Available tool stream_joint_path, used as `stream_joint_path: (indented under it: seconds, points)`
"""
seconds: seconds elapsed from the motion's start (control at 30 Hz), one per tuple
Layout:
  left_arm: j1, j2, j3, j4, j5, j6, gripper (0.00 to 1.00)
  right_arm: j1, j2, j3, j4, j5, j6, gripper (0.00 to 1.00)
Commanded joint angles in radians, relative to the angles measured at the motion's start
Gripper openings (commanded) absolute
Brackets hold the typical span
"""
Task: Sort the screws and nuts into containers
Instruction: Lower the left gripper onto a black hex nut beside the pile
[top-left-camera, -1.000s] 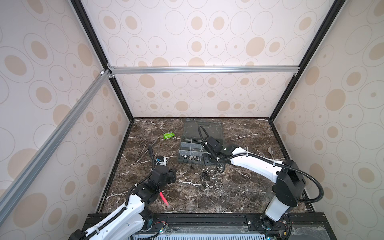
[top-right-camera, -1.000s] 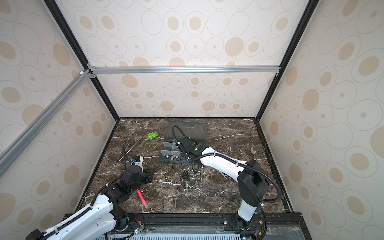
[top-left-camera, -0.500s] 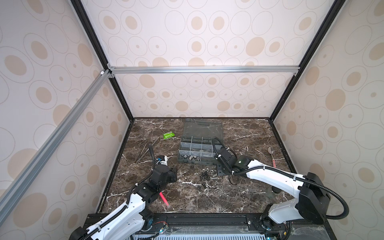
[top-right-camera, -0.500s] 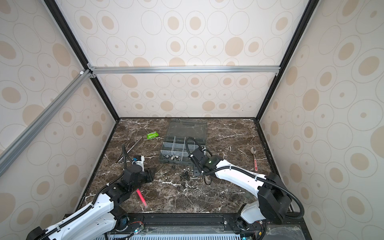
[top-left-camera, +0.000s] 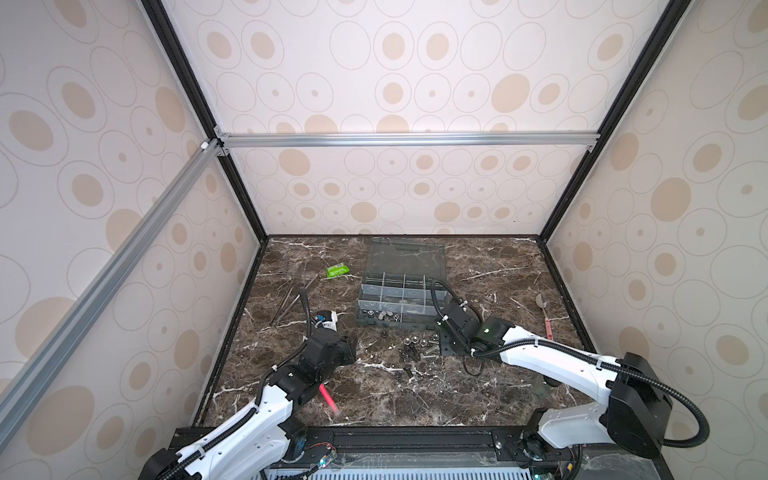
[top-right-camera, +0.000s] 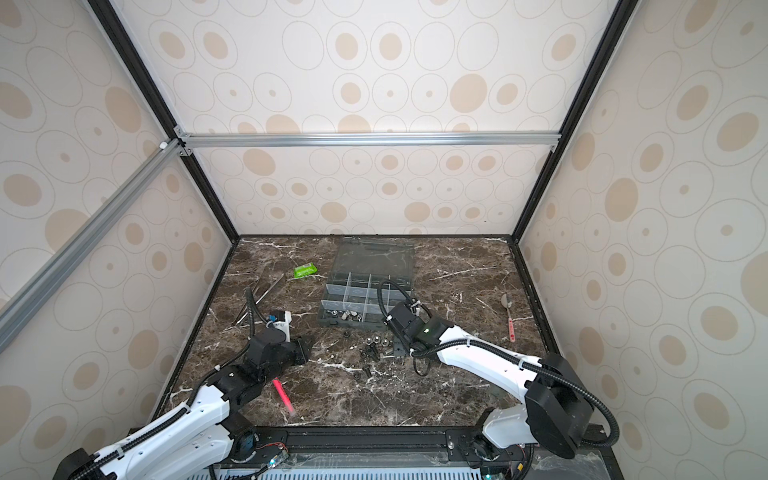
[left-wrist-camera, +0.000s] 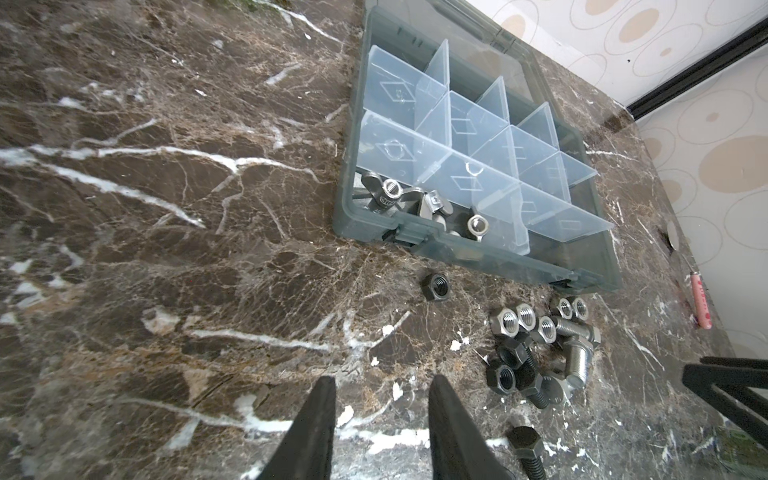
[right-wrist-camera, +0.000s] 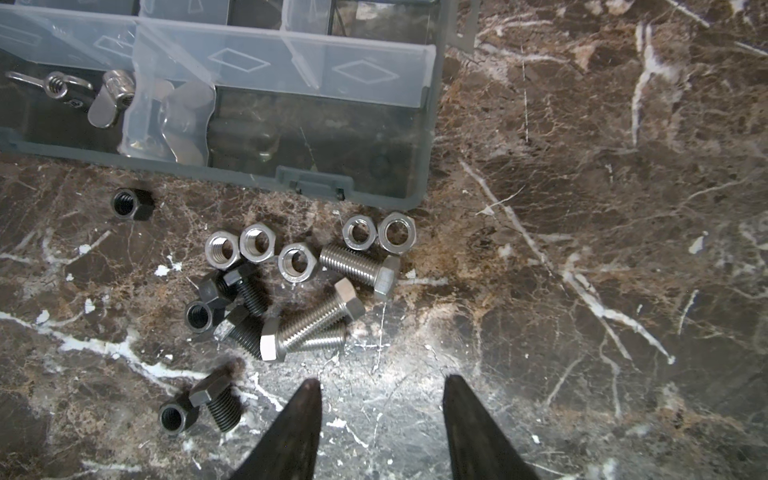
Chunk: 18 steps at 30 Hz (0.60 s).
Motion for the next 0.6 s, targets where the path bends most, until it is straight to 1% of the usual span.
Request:
stream_joint_path:
  seconds: [0.0,0.43,0.57]
  points:
    - [0.008,0.012,-0.001,0.039,0.015,0.01,0.38,-0.007,-0.028,-0.02,-0.021,0.019,0.031,0.51]
    - [-0.001,0.216,0.065,0.148,0.104,0.064,0.38,-0.007,-0.07,-0.048,-0.036,0.037,0.044,0.51]
    - [-0.028,0.294,0.115,0.152,0.092,0.104,0.38,-0.007,-0.079,-0.054,-0.042,0.04,0.051,0.51]
